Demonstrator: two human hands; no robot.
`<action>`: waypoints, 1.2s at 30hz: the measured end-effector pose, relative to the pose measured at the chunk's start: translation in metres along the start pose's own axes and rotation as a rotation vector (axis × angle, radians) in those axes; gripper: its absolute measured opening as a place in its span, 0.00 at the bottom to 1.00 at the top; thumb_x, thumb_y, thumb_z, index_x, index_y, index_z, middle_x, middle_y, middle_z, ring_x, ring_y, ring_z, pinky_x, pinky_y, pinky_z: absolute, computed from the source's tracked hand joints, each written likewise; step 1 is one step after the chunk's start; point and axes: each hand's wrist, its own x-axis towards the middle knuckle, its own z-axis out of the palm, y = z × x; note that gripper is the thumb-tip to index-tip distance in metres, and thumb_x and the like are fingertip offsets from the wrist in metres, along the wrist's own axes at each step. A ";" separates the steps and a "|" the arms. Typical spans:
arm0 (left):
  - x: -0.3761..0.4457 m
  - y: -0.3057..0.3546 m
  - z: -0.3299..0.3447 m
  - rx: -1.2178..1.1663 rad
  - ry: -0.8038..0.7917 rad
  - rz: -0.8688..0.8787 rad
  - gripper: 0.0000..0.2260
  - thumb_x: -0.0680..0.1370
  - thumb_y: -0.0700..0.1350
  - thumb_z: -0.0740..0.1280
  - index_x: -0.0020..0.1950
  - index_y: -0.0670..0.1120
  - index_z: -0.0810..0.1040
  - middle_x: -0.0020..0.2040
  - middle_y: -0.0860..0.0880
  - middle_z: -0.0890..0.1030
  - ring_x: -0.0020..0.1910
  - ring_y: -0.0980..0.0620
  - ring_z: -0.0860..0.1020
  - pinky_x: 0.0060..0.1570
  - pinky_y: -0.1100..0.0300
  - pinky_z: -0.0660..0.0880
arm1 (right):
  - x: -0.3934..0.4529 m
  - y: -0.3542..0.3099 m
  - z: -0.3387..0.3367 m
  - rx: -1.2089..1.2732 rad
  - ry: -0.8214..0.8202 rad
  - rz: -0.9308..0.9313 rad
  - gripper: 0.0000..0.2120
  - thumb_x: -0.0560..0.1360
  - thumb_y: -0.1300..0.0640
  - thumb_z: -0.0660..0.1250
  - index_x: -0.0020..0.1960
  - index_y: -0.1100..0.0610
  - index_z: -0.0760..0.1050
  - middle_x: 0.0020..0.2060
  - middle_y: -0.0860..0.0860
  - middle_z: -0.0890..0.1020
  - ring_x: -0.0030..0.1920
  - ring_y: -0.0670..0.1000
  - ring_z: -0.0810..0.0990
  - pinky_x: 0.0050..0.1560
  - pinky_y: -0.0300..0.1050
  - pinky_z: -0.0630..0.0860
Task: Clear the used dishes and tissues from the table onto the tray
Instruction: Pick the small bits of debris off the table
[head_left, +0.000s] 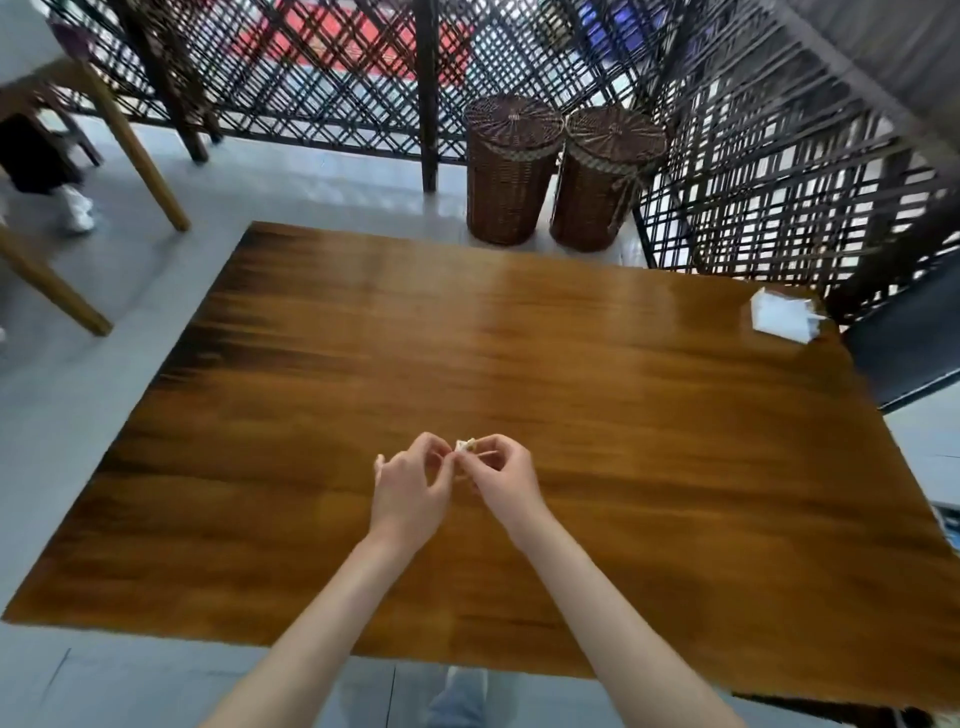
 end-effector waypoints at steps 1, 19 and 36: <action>0.010 -0.002 0.004 0.020 -0.004 0.000 0.03 0.78 0.47 0.64 0.44 0.52 0.74 0.39 0.57 0.79 0.40 0.56 0.77 0.65 0.41 0.62 | 0.012 0.001 0.000 -0.016 -0.008 0.005 0.06 0.73 0.56 0.70 0.45 0.58 0.77 0.38 0.51 0.83 0.39 0.48 0.81 0.43 0.46 0.79; 0.106 -0.096 0.045 0.681 -0.332 -0.058 0.41 0.72 0.68 0.61 0.77 0.54 0.45 0.78 0.50 0.47 0.76 0.47 0.46 0.72 0.43 0.46 | 0.204 0.023 0.001 -0.558 0.244 0.001 0.04 0.73 0.60 0.71 0.47 0.58 0.82 0.42 0.50 0.82 0.44 0.48 0.79 0.41 0.34 0.72; 0.107 -0.112 0.045 0.674 -0.368 -0.043 0.42 0.71 0.70 0.59 0.77 0.57 0.44 0.78 0.52 0.46 0.76 0.48 0.45 0.71 0.42 0.43 | 0.215 0.026 0.020 -0.899 0.008 -0.181 0.08 0.75 0.65 0.65 0.49 0.59 0.82 0.47 0.53 0.79 0.48 0.52 0.78 0.47 0.40 0.75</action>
